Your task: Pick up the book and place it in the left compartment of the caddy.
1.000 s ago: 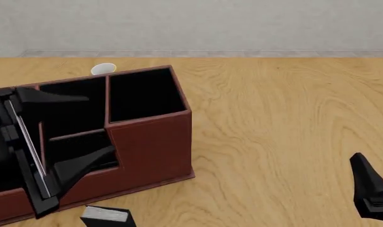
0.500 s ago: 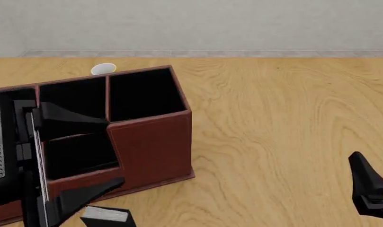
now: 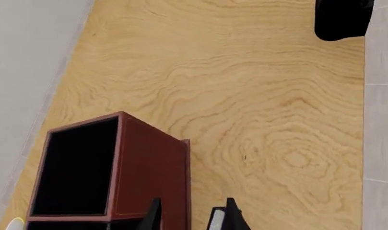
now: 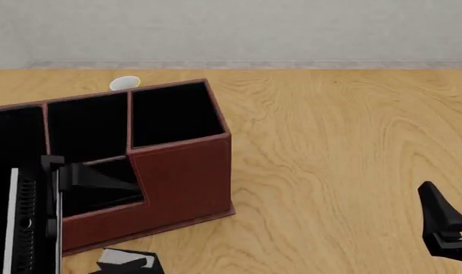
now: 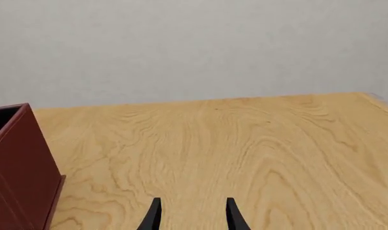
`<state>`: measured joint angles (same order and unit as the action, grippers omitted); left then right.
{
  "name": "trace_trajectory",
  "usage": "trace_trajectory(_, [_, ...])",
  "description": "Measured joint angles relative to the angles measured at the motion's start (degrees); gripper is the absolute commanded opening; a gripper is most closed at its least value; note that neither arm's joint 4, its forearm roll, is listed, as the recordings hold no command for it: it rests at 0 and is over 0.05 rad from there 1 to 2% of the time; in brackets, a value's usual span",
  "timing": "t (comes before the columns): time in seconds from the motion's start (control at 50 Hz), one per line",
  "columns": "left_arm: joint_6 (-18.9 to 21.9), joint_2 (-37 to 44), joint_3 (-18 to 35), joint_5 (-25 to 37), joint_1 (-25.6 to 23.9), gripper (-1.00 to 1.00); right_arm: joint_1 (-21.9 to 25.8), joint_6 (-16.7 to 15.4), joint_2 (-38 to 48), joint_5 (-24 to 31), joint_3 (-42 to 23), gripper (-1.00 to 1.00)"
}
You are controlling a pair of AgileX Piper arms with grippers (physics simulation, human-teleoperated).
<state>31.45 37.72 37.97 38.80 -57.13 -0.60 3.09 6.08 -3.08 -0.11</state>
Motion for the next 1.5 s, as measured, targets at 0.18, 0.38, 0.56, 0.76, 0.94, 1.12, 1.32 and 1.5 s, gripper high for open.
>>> trace_trajectory(0.18, [1.92, -0.56, -1.73, 0.45, 0.11, 1.00, 0.03, 0.12, 0.79, -0.60, 0.02, 1.00])
trace_trajectory(0.38, [2.93, -0.70, -3.36, 0.27, 0.03, 1.00, -0.02, 0.25, 1.18, -0.89, 0.03, 1.00])
trace_trajectory(0.56, [3.22, -0.51, -4.80, -0.34, -0.06, 1.00, -0.12, 0.48, 1.22, -0.89, 0.02, 1.00])
trace_trajectory(0.76, [2.63, -0.18, -6.42, -1.36, -0.37, 1.00, -0.27, 0.61, 1.27, -0.89, 0.02, 1.00])
trace_trajectory(0.94, [1.48, 0.32, -8.00, -2.42, -0.57, 1.00, -0.36, 0.42, 1.50, -1.04, 0.03, 1.00])
trace_trajectory(1.12, [0.40, 0.90, -9.68, -3.45, -0.51, 1.00, -0.42, 0.30, 1.87, -1.34, 0.04, 1.00])
trace_trajectory(1.32, [0.01, 1.31, -11.28, -4.35, 0.12, 1.00, -0.47, 0.27, 2.24, -1.65, 0.05, 1.00])
trace_trajectory(1.5, [0.27, 1.33, -12.46, -4.80, 1.06, 1.00, -0.46, 0.27, 2.37, -1.76, 0.05, 1.00])
